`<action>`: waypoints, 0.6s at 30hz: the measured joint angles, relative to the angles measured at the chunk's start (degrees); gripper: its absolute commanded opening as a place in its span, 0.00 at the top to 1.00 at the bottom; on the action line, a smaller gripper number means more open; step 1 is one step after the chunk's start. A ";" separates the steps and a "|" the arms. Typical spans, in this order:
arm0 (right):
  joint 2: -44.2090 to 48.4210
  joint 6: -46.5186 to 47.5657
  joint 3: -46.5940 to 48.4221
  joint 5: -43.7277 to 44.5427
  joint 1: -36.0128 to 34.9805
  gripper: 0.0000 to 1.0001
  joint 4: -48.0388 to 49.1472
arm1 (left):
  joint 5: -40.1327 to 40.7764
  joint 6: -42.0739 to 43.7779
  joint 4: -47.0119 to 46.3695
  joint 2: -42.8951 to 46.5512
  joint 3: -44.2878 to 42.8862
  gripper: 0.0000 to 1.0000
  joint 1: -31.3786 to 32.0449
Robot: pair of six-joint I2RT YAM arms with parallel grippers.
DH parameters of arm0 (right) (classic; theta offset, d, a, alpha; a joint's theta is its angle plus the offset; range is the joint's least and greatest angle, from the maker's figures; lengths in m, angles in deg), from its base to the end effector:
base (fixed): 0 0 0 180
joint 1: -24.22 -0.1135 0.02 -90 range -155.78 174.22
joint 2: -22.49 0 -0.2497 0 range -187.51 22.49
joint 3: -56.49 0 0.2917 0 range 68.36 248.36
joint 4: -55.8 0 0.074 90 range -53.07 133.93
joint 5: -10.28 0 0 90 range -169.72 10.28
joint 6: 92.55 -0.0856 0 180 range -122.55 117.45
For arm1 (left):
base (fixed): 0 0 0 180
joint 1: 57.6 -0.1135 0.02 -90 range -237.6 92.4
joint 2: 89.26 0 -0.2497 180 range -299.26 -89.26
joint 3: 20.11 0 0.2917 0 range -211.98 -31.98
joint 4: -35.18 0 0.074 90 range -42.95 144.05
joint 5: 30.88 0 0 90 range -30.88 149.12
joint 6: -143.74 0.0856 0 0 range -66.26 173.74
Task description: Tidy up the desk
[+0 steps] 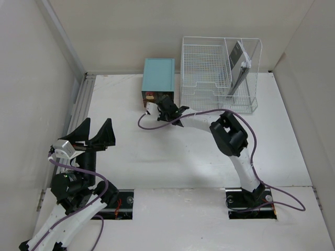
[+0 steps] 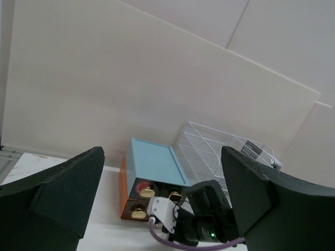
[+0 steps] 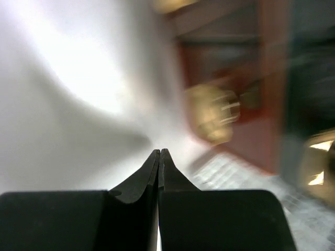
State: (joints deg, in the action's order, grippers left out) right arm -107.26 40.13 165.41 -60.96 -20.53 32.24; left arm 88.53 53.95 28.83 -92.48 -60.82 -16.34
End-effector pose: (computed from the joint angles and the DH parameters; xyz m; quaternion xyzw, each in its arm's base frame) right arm 0.4193 0.3769 0.0933 -0.5829 0.7010 -0.1433 0.3851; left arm 0.1099 -0.0405 0.4080 -0.0842 0.4373 -0.2188 0.8682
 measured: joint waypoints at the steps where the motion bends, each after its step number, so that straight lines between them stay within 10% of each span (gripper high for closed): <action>1: 0.92 0.00 -1.44 -1.53 -0.22 1.00 -1.40 | 0.00 0.00 0.00 0.00 0.00 0.08 0.00; 6: 8.15 0.20 -4.07 -18.71 -2.73 0.92 -14.49 | -0.02 0.00 0.00 0.00 0.00 0.08 0.00; 10: 17.94 -0.79 -3.87 -31.06 -4.81 0.36 -22.01 | -0.04 0.00 0.00 0.02 0.00 0.08 0.00; 14: 29.73 -5.42 -4.20 -30.36 -5.07 0.00 -19.74 | 0.00 0.02 0.00 0.02 0.00 0.01 0.00; 18: 42.58 -10.84 -6.93 -22.27 -4.68 0.00 -11.52 | 0.44 0.00 0.00 -0.04 0.00 0.01 0.00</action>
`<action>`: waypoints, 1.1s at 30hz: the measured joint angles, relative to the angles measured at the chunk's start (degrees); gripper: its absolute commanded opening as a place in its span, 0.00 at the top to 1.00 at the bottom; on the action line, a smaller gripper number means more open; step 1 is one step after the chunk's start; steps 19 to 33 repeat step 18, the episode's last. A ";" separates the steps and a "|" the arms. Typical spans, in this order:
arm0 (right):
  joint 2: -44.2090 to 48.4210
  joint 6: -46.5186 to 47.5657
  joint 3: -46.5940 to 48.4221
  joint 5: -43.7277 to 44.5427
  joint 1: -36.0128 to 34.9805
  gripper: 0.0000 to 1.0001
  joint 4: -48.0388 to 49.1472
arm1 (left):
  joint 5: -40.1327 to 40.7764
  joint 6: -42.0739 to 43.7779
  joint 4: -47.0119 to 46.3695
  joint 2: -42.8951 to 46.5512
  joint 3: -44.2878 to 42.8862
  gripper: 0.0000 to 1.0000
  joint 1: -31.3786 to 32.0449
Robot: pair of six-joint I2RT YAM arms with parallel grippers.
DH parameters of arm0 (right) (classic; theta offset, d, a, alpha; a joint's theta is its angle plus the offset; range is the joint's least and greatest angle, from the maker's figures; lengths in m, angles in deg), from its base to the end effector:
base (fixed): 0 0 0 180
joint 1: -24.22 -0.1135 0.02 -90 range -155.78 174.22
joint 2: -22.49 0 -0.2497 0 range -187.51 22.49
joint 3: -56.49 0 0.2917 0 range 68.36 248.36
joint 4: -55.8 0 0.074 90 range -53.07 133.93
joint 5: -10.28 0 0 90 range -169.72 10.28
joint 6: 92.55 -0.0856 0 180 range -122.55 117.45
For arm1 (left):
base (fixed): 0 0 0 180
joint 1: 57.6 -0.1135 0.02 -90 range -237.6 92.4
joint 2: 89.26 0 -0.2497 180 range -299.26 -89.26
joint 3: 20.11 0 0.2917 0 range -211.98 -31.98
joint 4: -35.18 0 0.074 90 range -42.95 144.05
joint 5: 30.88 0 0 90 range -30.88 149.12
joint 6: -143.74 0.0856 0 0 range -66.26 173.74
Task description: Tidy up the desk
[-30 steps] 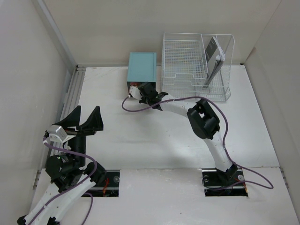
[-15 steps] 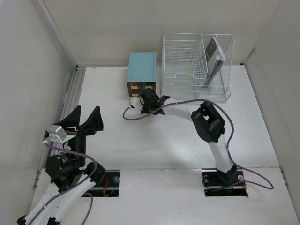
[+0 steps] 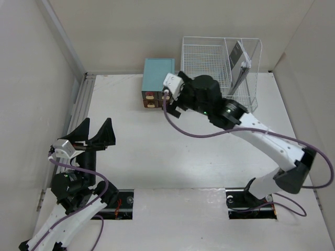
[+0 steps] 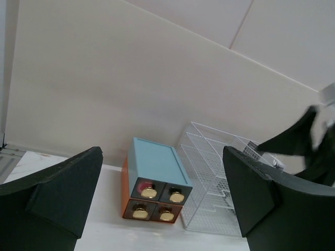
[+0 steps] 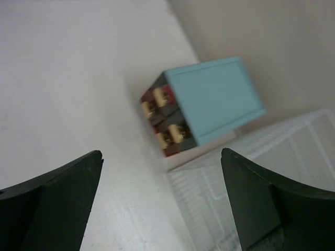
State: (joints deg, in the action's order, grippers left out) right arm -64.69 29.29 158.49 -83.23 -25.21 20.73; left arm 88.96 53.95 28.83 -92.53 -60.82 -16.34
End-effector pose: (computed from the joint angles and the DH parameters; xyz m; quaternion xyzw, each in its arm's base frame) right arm 0.2817 0.3371 0.3823 -0.5473 0.6109 0.1122 0.5610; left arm 0.1103 -0.0401 0.4077 -0.0872 0.4385 -0.2170 0.8678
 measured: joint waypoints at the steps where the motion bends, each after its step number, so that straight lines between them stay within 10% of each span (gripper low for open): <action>1: 2.40 -1.07 -0.31 2.62 0.11 0.00 1.49 | 0.31 -0.02 -0.04 -0.17 0.00 0.01 0.00; 13: 17.55 -7.78 -17.31 26.80 1.55 0.00 8.59 | 1.90 0.00 0.44 -8.81 0.02 0.01 0.00; 33: 29.24 -11.89 -24.94 26.36 10.08 0.00 9.70 | 2.16 0.33 0.50 -12.41 0.02 0.01 0.00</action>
